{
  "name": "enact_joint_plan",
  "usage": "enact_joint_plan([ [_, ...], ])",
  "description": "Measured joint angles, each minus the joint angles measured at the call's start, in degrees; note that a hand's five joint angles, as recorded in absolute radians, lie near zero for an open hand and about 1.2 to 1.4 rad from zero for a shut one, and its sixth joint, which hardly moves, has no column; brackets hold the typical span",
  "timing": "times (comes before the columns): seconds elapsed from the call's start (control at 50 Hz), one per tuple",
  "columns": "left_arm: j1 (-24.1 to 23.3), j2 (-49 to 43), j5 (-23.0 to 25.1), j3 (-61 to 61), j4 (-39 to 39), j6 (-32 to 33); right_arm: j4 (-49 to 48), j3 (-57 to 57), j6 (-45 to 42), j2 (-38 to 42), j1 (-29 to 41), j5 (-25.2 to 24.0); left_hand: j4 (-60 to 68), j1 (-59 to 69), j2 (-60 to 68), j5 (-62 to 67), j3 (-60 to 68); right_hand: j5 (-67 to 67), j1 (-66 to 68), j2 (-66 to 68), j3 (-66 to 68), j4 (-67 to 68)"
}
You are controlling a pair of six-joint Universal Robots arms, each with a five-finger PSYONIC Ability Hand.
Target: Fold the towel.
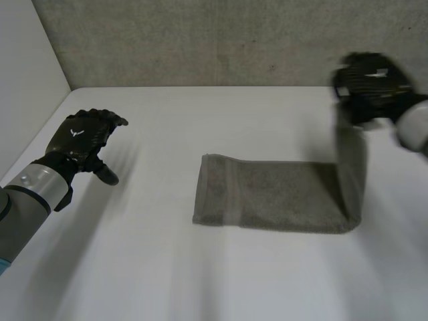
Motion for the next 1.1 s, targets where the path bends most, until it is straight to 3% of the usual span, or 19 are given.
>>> enact_joint_plan([
  [0.12,-0.23,-0.09,-0.06,0.08,0.06,0.0,-4.05,-2.62,-0.39,7.47,16.72,6.34,0.0,0.0,0.0,0.0,0.0,0.0,0.0,0.0,0.0,0.0],
  [0.28,-0.66,-0.62,-0.07,0.29,0.14,0.06,-5.93,-6.16,-1.55,18.52,28.68,9.13,0.0,0.0,0.0,0.0,0.0,0.0,-0.08,-0.08,0.0,0.0],
  [0.44,-2.22,-1.09,-0.15,1.85,0.58,0.0,-5.01,-5.69,-2.11,21.32,30.91,9.81,0.0,0.0,0.0,0.0,0.0,-39.53,-37.95,-36.86,0.0,0.0],
  [0.54,-5.18,-1.41,-0.24,4.31,0.88,-0.33,-4.36,-1.81,-1.77,15.64,28.26,11.47,0.0,0.0,0.0,0.0,0.0,-62.45,-58.61,-58.17,0.0,0.0],
  [0.82,-18.78,-5.89,-2.71,12.35,1.12,-1.62,-0.81,19.93,0.51,-3.66,10.07,10.88,0.0,0.0,0.0,0.0,0.0,-62.43,-60.65,-60.31,0.0,0.0],
  [1.02,-24.92,-14.13,-4.87,16.76,0.95,-1.61,-0.99,31.01,-2.14,-4.54,-0.39,4.78,0.0,0.0,0.04,0.79,0.0,-58.49,-57.61,-58.37,0.0,0.0],
  [1.1,-25.74,-17.36,-6.51,18.06,0.69,-1.54,-2.38,32.76,-3.5,-3.35,-2.25,2.62,0.0,0.0,0.13,1.98,0.0,-44.59,-44.83,-44.29,0.0,0.0],
])
